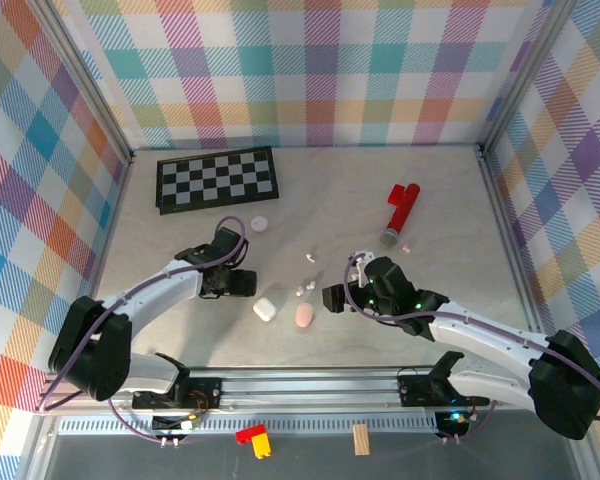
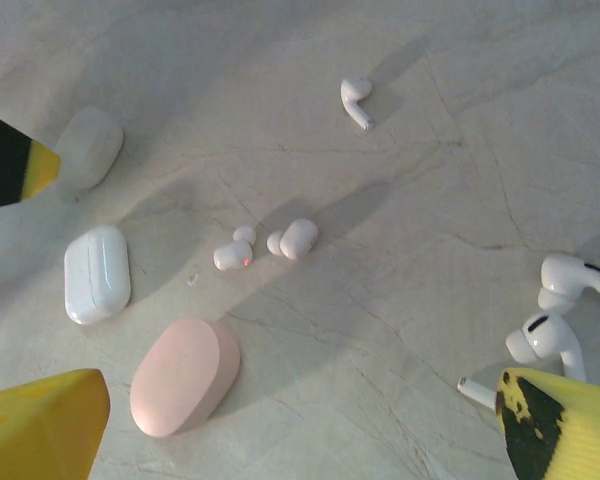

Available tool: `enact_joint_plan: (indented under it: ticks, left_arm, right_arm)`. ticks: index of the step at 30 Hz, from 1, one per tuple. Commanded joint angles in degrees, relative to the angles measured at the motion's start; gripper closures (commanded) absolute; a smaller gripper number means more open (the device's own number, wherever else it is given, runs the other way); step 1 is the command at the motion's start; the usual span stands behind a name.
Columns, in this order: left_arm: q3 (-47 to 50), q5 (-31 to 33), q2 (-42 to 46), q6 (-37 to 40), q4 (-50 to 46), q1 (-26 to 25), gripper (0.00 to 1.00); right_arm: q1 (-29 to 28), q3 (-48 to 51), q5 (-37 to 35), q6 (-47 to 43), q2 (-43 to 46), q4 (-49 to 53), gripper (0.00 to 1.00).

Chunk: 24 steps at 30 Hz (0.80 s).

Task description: Insert wireless bluetooth earbuds into charging case

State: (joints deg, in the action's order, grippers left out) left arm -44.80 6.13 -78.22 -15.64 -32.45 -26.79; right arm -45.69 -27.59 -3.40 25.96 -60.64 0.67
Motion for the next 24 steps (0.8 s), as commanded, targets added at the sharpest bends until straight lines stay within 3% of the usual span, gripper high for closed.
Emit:
enact_joint_plan:
  ticks: [1, 11, 14, 20, 24]
  left_arm:
    - [-2.65, -2.36, -2.92, -0.25, 0.92, 0.82, 0.19]
    - [-6.22, -3.03, -9.64, 0.45, -1.22, 0.78, 0.4]
    - [-6.65, -3.91, -11.0, 0.63, -1.47, 0.78, 0.42]
    - [-7.23, -4.42, -12.39, 0.87, -2.27, 0.68, 0.49]
    - [-7.65, -3.7, -12.1, 1.21, -2.86, 0.61, 0.55]
  right_arm:
    - [-0.52, -2.24, -1.16, -0.44, -0.74, -1.22, 0.01]
    - [-0.58, -2.11, -6.78, 0.28, -0.01, -1.88, 0.01]
    - [-0.63, -2.75, -8.91, 1.47, 0.81, -0.13, 0.01]
    - [-0.54, -7.41, -16.17, -0.5, 4.57, 9.39, 0.01]
    - [-0.02, -11.64, -15.74, -2.29, 5.1, 16.23, 0.01]
